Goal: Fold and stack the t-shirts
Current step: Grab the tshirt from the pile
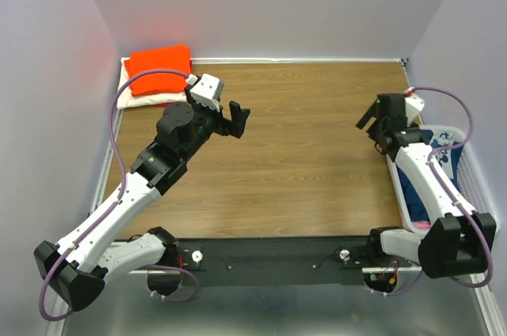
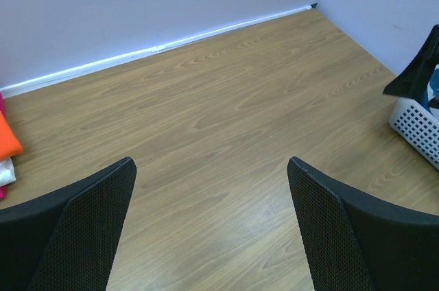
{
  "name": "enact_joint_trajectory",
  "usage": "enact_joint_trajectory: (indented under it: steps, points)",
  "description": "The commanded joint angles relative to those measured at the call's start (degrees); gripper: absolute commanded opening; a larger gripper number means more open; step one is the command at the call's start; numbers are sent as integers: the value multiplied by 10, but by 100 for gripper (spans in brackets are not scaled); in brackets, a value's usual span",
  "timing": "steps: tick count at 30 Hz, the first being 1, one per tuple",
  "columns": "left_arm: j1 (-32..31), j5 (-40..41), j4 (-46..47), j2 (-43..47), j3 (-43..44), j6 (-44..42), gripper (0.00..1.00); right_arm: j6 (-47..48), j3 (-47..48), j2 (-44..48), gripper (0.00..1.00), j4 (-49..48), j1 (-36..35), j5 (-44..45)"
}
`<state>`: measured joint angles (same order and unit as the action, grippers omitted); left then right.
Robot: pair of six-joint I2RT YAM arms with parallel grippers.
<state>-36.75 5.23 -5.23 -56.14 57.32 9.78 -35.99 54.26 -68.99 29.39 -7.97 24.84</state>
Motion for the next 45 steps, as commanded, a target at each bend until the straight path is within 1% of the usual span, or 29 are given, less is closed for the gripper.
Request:
enact_joint_trajectory:
  steps: [1, 3, 4, 5, 12, 14, 16, 20, 24, 29, 32, 35, 36, 40, 41, 42, 45]
  points:
    - [2, -21, -3, 2, 13, 7, 98, 0, 18, -20, 100, 32, 121, 9]
    - [2, -23, -4, 2, 13, 7, 98, -5, 21, -27, 100, 32, 157, 11]
    - [2, -24, -3, 0, 13, 7, 98, -7, 23, -31, 100, 31, 187, 12]
    - [2, -25, -4, 0, 12, 8, 98, -16, 23, -32, 99, 31, 198, 14]
    - [2, -32, -4, 0, 9, 10, 98, -36, 37, -60, 97, 27, 246, 72]
    - [2, -37, -4, -3, 10, 11, 98, -29, 36, -79, 96, 13, 276, 46]
    - [2, -38, -4, -7, 10, 12, 98, -25, 33, -90, 95, -4, 298, 42]
    - [2, -49, -3, -14, 13, 15, 98, -35, 30, -118, 93, -29, 329, 17]
    - [2, -50, -3, -20, 13, 15, 98, -49, 28, -143, 91, -48, 342, 12]
    - [2, -50, -3, -23, 12, 14, 98, -66, 3, -176, 86, -102, 364, -14]
    - [2, -67, -3, -28, 13, 13, 98, -74, -9, -182, 80, -115, 367, -25]
    - [2, -71, -5, -34, 14, 14, 98, -79, -26, -167, 64, -124, 367, -34]
    - [2, -72, -4, -34, 15, 15, 98, -79, -30, -163, 54, -125, 367, -37]
    - [2, -75, -5, -39, 16, 15, 98, -78, -49, -131, 30, -127, 367, -36]
    - [2, -74, -6, -39, 15, 15, 98, -77, -52, -122, 27, -127, 367, -37]
    - [2, -75, -6, -39, 16, 15, 98, -73, -57, -107, 20, -127, 367, -43]
    - [2, -77, -5, -41, 16, 16, 98, -57, -60, -80, 15, -125, 367, -59]
